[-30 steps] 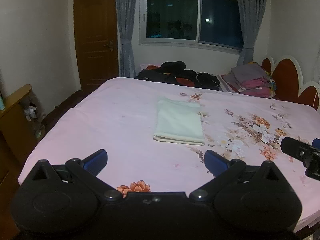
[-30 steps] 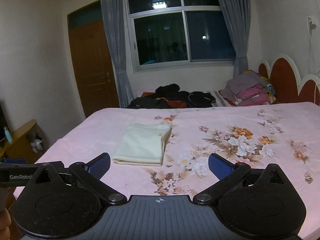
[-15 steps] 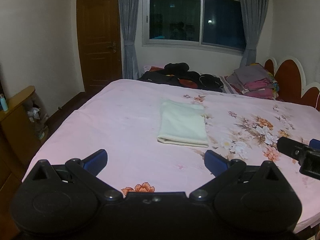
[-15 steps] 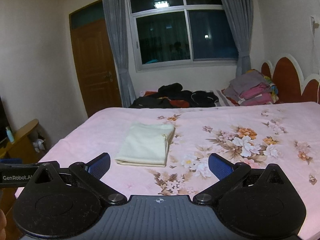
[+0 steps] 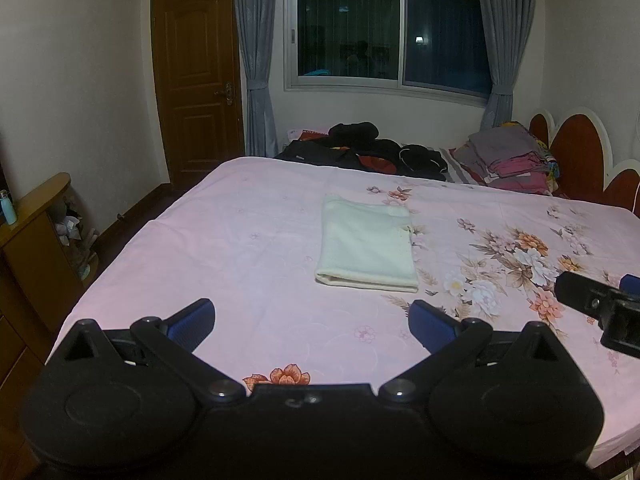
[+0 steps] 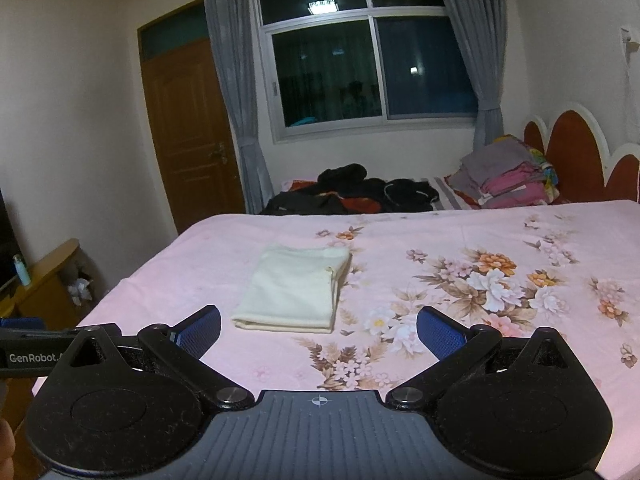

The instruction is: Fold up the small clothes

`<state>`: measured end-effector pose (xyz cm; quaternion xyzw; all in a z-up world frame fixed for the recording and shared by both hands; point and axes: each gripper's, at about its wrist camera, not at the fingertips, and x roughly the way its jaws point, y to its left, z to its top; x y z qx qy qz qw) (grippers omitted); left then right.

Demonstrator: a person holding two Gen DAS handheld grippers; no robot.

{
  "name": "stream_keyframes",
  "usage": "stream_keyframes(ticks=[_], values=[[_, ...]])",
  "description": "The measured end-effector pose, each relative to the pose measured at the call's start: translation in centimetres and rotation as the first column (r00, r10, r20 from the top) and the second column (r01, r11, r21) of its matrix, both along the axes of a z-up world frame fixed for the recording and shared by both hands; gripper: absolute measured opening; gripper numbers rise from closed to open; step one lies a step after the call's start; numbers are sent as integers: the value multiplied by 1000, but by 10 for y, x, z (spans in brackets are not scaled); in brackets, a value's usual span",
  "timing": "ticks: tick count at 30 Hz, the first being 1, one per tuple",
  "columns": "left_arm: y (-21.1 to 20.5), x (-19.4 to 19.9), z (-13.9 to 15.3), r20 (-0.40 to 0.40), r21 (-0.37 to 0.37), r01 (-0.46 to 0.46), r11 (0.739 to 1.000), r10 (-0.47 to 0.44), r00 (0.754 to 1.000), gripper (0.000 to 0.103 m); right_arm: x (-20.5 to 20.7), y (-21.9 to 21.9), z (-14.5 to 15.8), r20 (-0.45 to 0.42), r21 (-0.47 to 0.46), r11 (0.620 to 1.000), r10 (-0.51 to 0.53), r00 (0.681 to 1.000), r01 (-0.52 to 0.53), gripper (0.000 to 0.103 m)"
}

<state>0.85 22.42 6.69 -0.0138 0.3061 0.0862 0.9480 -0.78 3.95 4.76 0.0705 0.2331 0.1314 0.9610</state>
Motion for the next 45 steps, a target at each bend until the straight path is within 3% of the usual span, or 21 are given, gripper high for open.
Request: stream_keyframes(ticks=[38,45], values=[[5,7,-7,-40,-23,0,1000,-1,999,103,12,3,-7,-18,15,1000,18,1000,-17,103],[7,12,-11,-28,-29,52,998,-53,998,102,17,3,-11,-30,15,1000,19,999,-19,103]])
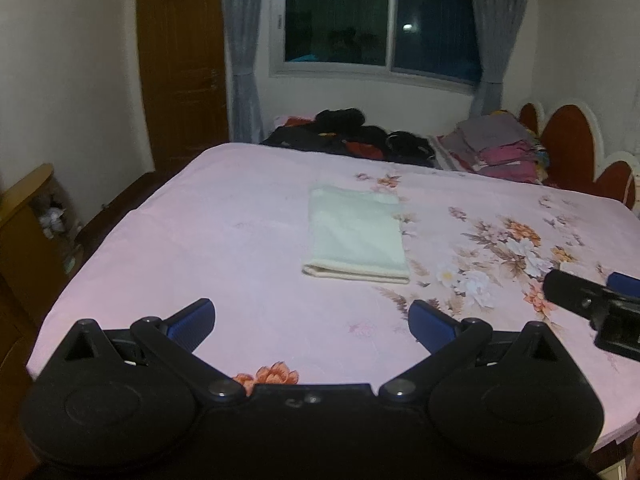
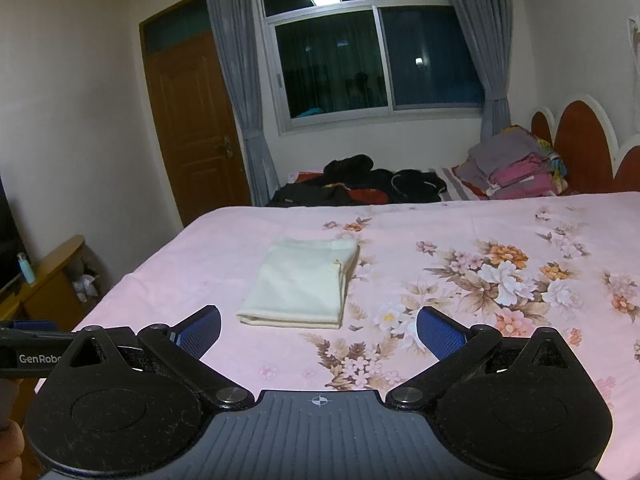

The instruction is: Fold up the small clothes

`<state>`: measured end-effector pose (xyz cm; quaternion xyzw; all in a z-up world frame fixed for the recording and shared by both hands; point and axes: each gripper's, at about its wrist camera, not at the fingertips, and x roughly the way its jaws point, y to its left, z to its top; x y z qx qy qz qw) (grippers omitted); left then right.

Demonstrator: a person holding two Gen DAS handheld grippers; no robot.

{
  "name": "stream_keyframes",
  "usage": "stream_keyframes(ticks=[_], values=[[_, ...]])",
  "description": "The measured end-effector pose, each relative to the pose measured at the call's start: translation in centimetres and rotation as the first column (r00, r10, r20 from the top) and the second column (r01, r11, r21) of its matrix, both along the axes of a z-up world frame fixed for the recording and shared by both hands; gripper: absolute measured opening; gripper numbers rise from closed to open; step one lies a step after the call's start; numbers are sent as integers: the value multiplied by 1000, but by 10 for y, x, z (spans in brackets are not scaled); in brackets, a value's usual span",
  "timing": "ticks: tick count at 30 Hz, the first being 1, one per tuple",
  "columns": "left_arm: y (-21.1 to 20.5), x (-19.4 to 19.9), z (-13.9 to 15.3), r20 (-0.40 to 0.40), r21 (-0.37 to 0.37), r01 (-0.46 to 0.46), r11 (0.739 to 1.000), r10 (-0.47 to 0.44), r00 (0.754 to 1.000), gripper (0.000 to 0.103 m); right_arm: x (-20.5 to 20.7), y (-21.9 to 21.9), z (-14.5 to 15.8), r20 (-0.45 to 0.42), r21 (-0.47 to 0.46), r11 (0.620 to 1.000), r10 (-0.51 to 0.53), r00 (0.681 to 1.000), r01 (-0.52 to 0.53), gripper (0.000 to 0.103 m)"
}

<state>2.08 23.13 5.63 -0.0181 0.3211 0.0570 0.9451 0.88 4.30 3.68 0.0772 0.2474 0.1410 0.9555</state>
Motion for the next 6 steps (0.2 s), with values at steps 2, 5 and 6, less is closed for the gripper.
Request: stream_keyframes(ticks=[2,5,6], values=[[0,2,-2,20,7,6,1000,-7,1000,101,3,0,-3,-8,-4,1000,-2,1000,2,103],[0,12,-7,17,20,4,1000,-4,1000,102,10,-2,-10,-24,-11,1000,-10,1000,10,103],[2,18,-9,9,15,5,1000,-5,1000,103,13,-3,-12,-30,-13,1000,-16,999,16,103]])
